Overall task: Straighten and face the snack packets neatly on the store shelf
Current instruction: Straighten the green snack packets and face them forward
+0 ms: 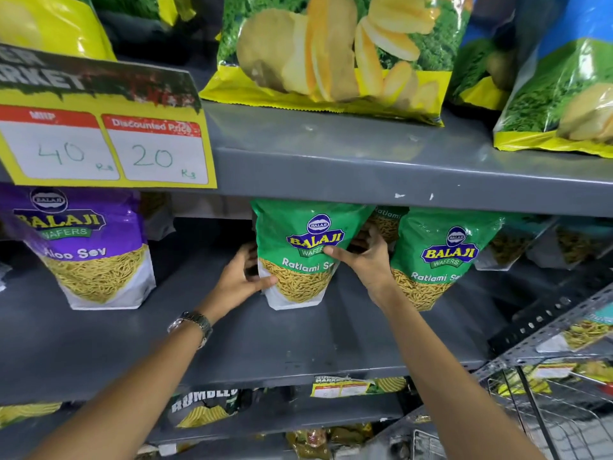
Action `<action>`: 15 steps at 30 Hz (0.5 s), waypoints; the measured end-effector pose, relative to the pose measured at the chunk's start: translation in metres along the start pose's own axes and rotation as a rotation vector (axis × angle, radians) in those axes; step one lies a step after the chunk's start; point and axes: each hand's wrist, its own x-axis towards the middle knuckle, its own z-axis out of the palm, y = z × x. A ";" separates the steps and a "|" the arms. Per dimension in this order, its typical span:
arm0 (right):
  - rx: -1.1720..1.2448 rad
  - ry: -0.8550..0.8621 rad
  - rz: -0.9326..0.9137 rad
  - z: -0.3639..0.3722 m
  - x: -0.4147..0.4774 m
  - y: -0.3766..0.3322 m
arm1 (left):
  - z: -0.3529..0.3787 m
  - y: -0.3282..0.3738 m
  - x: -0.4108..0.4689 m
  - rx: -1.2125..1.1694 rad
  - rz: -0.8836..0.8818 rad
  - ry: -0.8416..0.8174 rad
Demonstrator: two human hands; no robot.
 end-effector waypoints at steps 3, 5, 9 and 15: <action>0.058 0.004 -0.004 0.006 -0.004 -0.001 | 0.014 -0.001 -0.012 -0.114 -0.018 0.046; 0.082 -0.031 0.012 0.008 -0.006 -0.002 | 0.023 0.000 -0.017 -0.109 -0.016 0.084; 0.080 -0.082 0.039 0.009 -0.011 -0.001 | 0.033 0.009 -0.019 0.021 0.002 0.156; 0.078 -0.050 0.026 0.007 -0.018 0.001 | 0.036 0.010 -0.020 0.041 0.035 0.203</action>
